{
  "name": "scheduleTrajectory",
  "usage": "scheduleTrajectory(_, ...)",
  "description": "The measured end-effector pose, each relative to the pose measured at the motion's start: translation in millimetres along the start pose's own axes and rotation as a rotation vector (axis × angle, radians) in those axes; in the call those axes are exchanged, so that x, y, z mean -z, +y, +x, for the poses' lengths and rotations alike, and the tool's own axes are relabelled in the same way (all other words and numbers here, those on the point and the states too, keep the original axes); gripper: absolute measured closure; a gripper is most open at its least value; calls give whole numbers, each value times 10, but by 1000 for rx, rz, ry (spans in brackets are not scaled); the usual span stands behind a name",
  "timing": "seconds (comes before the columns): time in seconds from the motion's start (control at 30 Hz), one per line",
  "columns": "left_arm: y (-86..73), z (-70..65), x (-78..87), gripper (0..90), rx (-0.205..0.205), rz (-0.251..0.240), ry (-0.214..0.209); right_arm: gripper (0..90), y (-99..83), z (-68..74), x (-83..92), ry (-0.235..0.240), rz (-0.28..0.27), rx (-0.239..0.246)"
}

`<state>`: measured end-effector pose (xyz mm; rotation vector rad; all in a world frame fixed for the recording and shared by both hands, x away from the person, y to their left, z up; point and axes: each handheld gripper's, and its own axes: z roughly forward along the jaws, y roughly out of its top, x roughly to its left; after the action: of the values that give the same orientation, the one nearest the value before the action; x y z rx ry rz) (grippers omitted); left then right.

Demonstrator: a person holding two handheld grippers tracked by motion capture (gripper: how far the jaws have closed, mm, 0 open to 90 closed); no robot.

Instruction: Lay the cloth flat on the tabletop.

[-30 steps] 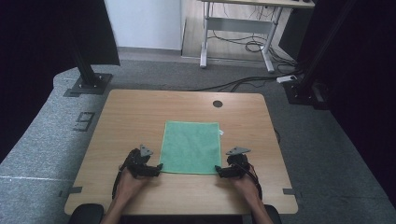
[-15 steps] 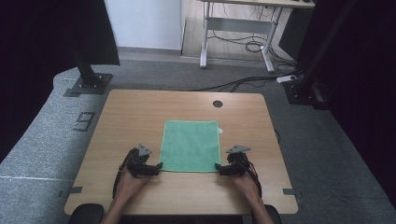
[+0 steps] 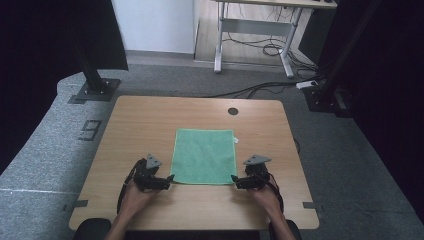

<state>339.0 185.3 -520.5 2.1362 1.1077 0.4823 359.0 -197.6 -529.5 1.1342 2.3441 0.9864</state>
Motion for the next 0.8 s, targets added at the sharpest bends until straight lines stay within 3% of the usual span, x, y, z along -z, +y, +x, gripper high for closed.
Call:
scheduleTrajectory(0.33, -156, 90, 256, 101, 4, -4, -2, 134, -76, -41, 221, -4, -7, -10)
scheduleTrajectory(0.43, -228, 128, 268, 95, 7, 9, 4, 120, -136, -82, 260, -12, -3, -26)
scheduleTrajectory(0.6, -374, 201, 243, 64, 19, 35, 12, 10, -264, -129, 263, -37, 6, -49)
scheduleTrajectory(0.8, -457, 251, 227, 21, -5, 46, 41, 0, -405, -161, 196, -62, 38, -53)
